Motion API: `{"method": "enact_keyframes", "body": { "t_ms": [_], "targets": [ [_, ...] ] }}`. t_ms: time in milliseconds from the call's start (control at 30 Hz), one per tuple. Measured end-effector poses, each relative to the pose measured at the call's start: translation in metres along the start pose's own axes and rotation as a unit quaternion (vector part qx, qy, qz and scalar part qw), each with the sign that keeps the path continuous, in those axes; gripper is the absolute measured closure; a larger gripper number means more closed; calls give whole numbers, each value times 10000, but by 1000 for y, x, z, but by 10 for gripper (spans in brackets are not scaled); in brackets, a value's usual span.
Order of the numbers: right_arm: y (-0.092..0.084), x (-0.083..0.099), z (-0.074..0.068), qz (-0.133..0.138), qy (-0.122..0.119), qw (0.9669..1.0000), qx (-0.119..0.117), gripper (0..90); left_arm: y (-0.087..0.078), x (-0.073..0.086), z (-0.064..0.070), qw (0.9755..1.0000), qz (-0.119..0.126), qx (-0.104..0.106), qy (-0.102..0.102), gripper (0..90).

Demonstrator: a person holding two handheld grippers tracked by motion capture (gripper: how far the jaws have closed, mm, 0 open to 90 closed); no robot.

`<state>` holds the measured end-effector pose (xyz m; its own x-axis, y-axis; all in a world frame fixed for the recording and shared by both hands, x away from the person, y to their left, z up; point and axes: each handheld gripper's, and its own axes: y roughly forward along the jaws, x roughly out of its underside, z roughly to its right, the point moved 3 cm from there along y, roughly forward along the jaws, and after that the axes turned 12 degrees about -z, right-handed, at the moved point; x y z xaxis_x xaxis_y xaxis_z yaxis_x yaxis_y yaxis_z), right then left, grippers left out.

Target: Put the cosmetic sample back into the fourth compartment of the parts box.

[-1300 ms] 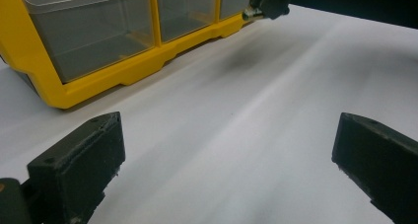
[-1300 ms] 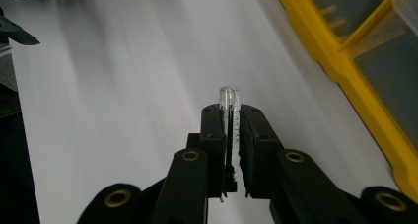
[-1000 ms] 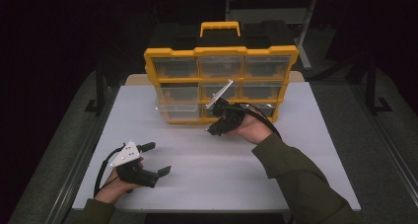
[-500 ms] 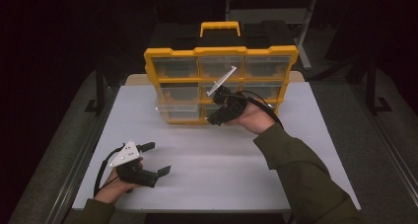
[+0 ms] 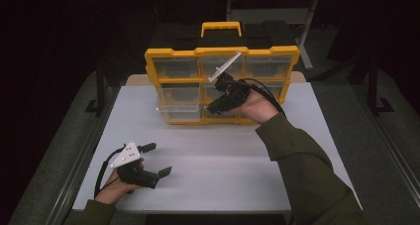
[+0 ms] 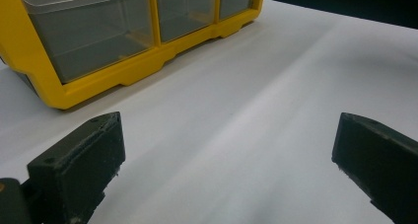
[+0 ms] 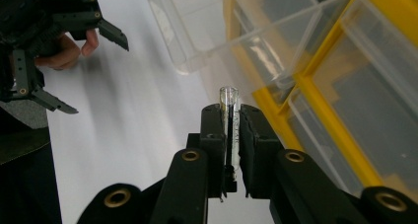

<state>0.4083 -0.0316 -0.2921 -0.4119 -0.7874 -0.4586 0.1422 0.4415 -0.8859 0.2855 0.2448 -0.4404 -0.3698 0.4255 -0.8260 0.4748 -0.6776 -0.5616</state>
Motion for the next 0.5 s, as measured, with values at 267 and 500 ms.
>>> {"method": "enact_keyframes", "body": {
  "t_ms": [267, 500],
  "targets": [
    [-13, -12, 2, 68, -64, 9999, 92, 806, 0, 0, 0, 10000, -26, -7, 13, 0],
    [-19, -25, 0, 162, -162, 9997, 113, 805, -1, 0, 0, 10000, -37, -5, 27, 0]
  ]
}}
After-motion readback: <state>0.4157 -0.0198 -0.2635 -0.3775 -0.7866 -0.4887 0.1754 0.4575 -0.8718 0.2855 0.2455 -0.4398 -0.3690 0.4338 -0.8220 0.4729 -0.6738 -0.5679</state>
